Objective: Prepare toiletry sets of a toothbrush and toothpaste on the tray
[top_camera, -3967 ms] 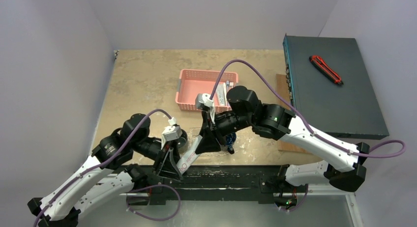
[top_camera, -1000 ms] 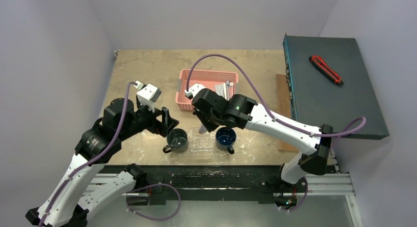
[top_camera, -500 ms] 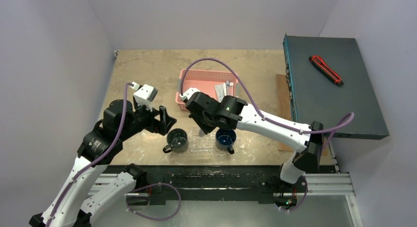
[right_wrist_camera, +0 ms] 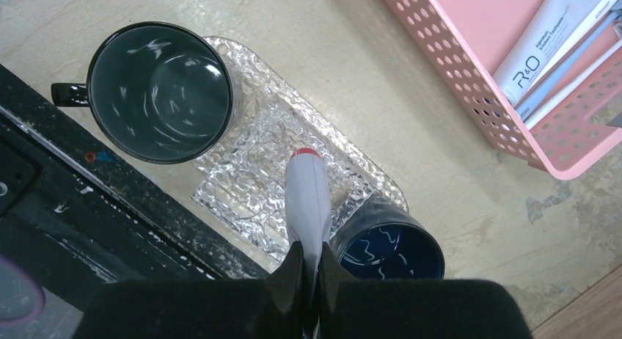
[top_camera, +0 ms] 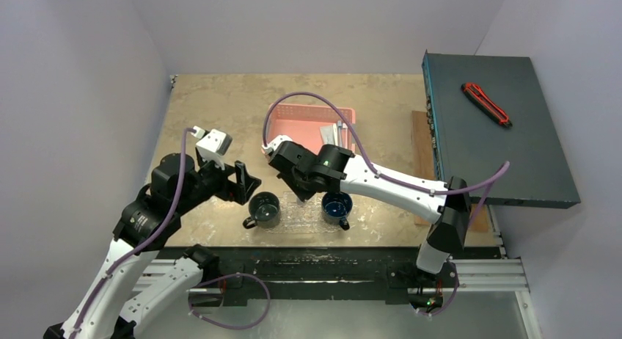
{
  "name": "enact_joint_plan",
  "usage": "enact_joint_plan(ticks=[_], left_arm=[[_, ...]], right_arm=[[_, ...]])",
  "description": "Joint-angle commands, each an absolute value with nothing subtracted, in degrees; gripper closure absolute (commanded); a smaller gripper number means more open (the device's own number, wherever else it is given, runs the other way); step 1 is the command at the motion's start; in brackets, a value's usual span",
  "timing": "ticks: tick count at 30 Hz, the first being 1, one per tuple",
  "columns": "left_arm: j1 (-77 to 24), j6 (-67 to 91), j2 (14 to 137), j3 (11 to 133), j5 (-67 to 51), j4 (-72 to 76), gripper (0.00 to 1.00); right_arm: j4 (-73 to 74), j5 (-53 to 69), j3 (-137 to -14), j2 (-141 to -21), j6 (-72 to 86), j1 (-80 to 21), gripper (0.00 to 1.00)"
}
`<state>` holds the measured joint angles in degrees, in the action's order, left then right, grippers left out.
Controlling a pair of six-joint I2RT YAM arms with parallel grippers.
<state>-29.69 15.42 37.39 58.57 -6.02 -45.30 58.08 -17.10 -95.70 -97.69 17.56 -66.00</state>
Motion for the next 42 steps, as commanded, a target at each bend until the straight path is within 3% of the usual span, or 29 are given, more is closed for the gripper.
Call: enact_joint_plan(ticks=[1, 42], left_arm=[[-29.4, 14.3, 36.3, 58.4, -4.4, -43.9, 0.19], [-29.4, 12.7, 32.1, 57.7, -2.2, -44.4, 0.19]], right_arm=[[56.1, -18.5, -98.4, -98.0, 18.4, -66.4, 1.00], [58.0, -17.7, -104.7, -110.2, 19.7, -66.4, 1.00]])
